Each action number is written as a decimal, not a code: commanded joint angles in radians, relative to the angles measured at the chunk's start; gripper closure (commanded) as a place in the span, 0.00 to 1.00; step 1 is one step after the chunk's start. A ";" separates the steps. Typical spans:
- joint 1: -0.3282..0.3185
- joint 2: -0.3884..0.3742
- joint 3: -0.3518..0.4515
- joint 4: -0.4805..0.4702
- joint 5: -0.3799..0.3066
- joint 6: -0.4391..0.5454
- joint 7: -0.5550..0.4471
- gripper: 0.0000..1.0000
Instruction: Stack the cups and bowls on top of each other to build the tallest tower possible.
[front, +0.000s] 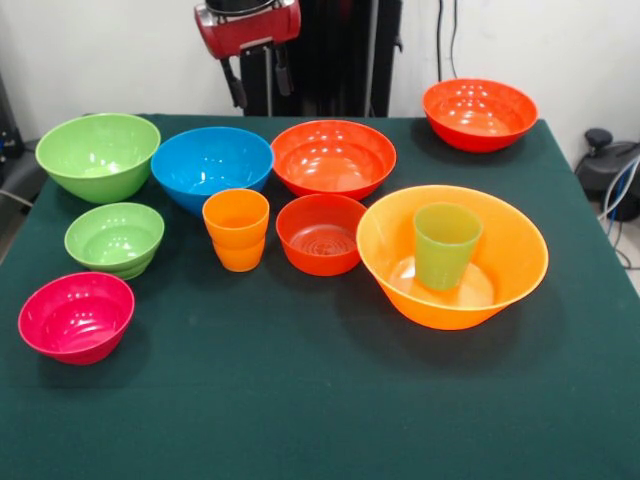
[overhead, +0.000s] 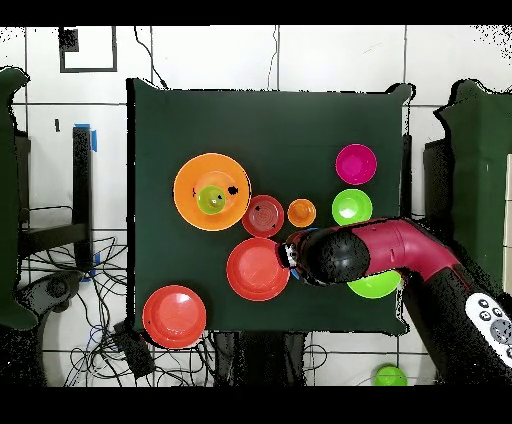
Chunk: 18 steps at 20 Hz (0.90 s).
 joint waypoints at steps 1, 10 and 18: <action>0.035 0.154 -0.065 -0.087 -0.111 -0.063 -0.121 0.00; 0.073 0.222 -0.204 -0.134 -0.225 -0.126 0.008 0.00; 0.119 0.326 -0.318 -0.201 -0.299 -0.239 0.105 0.00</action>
